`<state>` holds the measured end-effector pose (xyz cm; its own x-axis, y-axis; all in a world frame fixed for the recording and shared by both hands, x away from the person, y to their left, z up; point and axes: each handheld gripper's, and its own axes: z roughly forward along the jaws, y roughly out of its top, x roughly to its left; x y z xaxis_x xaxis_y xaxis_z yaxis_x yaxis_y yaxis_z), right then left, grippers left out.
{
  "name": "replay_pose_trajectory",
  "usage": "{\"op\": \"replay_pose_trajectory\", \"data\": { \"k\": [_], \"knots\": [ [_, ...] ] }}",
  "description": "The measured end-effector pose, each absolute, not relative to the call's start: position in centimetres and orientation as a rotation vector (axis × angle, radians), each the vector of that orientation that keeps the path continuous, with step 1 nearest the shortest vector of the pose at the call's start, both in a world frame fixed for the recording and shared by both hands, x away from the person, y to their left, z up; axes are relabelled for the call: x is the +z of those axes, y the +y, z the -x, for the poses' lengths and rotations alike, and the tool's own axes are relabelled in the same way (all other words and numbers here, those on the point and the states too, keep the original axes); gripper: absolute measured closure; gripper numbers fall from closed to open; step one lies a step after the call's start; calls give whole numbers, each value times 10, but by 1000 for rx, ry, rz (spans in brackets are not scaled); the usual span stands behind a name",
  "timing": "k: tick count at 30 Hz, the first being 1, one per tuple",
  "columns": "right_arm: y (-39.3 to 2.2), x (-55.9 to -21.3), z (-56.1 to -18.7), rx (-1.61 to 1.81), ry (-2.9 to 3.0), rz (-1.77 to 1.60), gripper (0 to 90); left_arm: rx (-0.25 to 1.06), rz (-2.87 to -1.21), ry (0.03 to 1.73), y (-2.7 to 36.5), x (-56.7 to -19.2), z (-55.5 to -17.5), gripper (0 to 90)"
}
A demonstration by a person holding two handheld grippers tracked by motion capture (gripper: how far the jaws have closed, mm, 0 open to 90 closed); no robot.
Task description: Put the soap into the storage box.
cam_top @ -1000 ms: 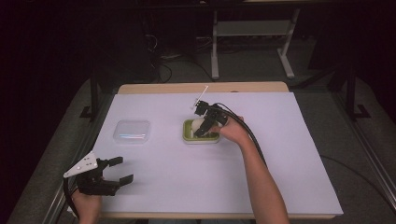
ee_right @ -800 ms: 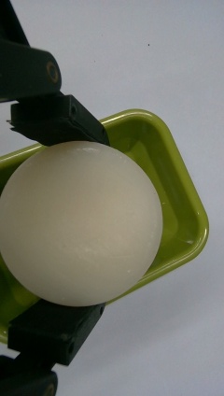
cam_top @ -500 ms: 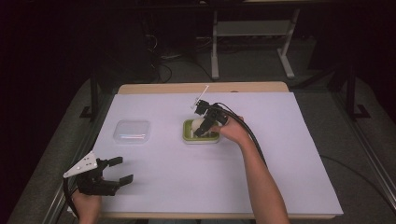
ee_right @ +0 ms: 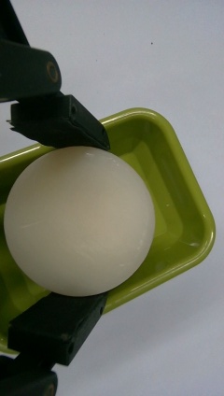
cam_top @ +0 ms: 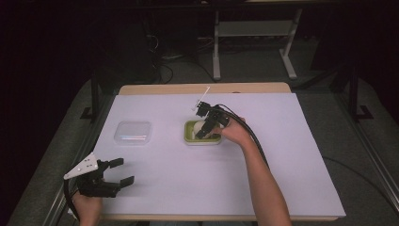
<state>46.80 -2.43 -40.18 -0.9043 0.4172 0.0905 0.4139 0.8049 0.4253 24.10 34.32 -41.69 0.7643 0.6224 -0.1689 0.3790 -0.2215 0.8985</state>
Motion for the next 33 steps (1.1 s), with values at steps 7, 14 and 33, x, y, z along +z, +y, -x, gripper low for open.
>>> {"op": "replay_pose_trajectory", "data": {
  "k": [7,14,33],
  "knots": [
    [-29,-394,-468,783,2948,-693,256,272,-1844,768,343,-417,-241,131],
    [-36,-391,-466,799,2949,-709,237,275,-1851,765,343,-417,-242,131],
    [-56,-379,-448,879,2944,-679,236,273,-1855,766,340,-417,-241,131]
  ]
}}
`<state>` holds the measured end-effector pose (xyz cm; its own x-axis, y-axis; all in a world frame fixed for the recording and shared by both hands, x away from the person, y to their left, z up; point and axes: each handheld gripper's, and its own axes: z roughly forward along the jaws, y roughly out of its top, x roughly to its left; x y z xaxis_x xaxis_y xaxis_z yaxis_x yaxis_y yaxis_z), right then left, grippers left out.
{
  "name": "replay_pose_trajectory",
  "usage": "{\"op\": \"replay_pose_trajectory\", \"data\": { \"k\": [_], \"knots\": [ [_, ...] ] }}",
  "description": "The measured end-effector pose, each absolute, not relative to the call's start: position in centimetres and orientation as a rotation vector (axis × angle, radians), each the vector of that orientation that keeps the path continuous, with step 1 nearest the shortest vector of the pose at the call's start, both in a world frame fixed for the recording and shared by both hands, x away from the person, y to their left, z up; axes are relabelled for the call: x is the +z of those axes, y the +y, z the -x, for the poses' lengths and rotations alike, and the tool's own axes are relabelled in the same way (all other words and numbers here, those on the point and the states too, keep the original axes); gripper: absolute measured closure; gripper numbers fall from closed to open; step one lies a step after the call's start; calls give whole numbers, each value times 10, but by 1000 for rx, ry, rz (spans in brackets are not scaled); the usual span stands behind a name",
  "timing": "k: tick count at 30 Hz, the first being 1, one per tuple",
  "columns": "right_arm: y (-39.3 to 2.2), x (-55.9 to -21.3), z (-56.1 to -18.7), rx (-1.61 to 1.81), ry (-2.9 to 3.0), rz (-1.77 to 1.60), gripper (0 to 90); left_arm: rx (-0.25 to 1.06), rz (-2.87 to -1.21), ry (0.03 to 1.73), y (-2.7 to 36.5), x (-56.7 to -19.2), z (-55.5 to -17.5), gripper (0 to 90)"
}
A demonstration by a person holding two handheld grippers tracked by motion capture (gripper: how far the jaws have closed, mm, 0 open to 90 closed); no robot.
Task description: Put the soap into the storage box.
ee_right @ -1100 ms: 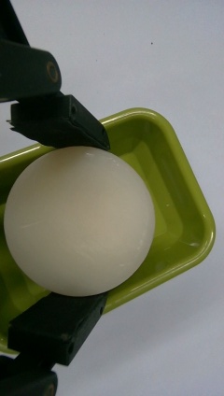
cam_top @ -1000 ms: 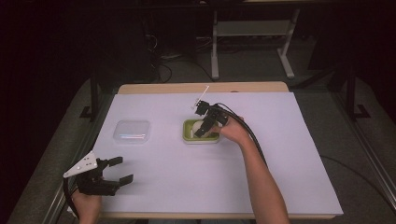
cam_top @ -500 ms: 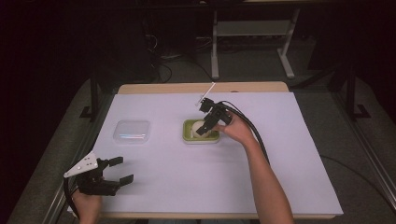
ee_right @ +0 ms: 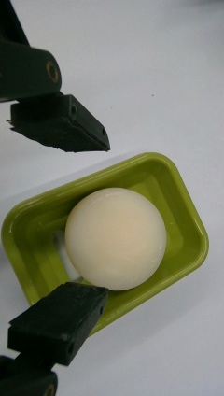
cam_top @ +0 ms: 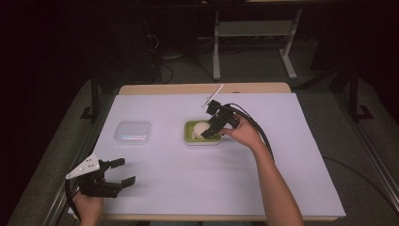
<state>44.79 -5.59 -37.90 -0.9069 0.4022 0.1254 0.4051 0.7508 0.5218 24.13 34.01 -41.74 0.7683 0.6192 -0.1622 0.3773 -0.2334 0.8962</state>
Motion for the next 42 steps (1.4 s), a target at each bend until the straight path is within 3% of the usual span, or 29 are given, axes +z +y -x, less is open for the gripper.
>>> {"op": "replay_pose_trajectory", "data": {
  "k": [42],
  "knots": [
    [-119,-376,-400,-993,-2876,742,245,263,-1829,781,341,-417,-243,131]
  ]
}}
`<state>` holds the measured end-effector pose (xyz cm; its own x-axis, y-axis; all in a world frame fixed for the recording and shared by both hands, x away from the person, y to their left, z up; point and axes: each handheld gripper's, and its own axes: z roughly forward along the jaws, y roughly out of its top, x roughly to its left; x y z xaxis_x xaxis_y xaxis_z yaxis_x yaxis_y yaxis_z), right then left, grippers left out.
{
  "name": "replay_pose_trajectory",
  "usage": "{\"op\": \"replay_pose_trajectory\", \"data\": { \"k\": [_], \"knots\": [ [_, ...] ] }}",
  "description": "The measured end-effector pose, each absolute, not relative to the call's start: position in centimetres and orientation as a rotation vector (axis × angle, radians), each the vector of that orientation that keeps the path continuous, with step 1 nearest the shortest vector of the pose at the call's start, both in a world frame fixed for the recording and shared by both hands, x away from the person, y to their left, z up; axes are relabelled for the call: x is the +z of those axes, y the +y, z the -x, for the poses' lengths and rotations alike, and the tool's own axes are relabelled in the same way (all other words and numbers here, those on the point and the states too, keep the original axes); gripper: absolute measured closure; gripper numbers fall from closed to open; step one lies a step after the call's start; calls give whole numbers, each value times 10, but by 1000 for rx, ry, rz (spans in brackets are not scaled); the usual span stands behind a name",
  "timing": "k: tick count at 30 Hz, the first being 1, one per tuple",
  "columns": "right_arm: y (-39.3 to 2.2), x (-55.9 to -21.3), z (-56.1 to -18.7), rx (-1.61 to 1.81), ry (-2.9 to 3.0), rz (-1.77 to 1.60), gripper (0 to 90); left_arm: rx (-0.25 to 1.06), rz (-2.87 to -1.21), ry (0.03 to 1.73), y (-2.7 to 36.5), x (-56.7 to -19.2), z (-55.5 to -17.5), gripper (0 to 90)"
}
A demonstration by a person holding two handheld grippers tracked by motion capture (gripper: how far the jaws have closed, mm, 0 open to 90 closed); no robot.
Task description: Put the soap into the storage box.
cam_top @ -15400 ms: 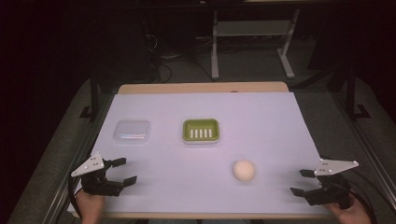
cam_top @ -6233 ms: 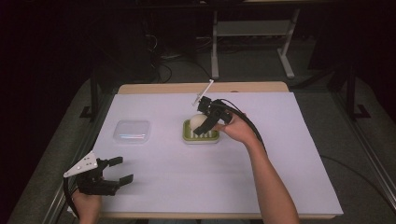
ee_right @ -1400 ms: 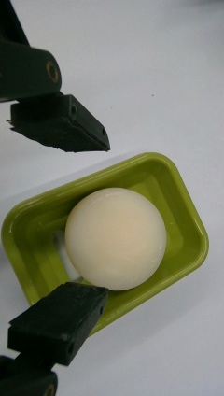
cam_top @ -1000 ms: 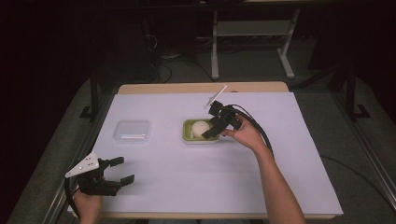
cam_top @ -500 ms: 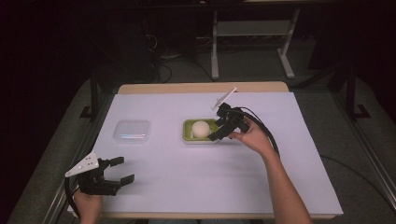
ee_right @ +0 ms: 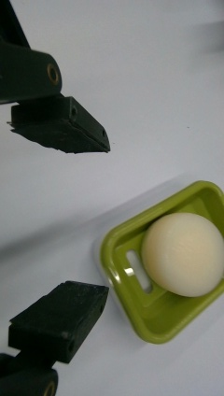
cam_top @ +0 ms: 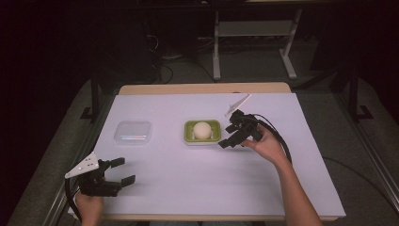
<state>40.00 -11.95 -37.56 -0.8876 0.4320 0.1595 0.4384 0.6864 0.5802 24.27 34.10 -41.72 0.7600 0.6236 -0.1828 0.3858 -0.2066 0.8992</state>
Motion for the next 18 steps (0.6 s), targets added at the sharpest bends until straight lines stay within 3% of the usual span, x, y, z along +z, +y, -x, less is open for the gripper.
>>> {"op": "replay_pose_trajectory", "data": {
  "k": [18],
  "knots": [
    [-144,-382,-374,-1048,-2836,805,249,286,-1815,770,340,-415,-242,131]
  ]
}}
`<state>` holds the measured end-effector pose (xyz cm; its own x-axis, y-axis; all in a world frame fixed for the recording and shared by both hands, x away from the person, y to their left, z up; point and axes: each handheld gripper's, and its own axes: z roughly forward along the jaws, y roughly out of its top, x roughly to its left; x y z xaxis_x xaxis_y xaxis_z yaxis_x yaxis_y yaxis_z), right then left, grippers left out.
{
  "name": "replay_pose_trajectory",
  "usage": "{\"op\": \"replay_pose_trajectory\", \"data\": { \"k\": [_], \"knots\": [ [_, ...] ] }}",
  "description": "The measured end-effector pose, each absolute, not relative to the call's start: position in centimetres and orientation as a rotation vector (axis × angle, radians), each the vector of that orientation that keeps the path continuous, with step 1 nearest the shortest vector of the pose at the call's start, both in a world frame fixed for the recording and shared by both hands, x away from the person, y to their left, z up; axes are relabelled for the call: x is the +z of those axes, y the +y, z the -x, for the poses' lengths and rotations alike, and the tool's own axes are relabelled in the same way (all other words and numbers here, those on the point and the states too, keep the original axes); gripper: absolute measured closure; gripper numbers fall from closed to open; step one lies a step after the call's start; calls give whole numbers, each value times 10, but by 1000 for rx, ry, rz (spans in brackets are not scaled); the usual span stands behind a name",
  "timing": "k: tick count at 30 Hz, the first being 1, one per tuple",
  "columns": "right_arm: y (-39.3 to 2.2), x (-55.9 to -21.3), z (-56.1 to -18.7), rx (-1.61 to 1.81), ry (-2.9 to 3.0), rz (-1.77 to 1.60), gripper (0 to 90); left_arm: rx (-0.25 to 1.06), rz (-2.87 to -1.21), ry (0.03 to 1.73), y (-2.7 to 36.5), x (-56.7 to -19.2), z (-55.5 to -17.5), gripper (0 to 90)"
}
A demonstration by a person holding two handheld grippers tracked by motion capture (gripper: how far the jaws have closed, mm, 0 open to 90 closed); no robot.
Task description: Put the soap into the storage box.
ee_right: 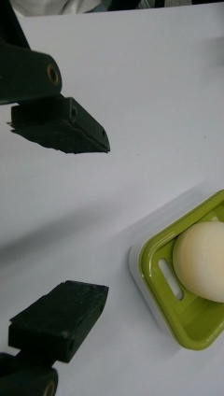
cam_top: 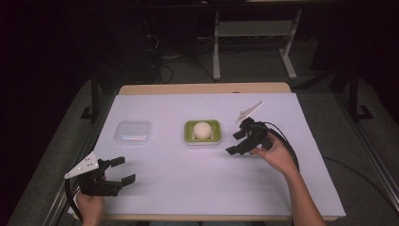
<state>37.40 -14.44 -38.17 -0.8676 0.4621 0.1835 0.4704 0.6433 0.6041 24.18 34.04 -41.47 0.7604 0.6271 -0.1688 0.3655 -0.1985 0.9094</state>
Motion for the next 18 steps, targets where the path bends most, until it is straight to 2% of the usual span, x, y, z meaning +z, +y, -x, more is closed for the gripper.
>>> {"op": "replay_pose_trajectory", "data": {
  "k": [18],
  "knots": [
    [-168,-389,-346,-1079,-2825,855,246,287,-1796,763,338,-414,-241,131]
  ]
}}
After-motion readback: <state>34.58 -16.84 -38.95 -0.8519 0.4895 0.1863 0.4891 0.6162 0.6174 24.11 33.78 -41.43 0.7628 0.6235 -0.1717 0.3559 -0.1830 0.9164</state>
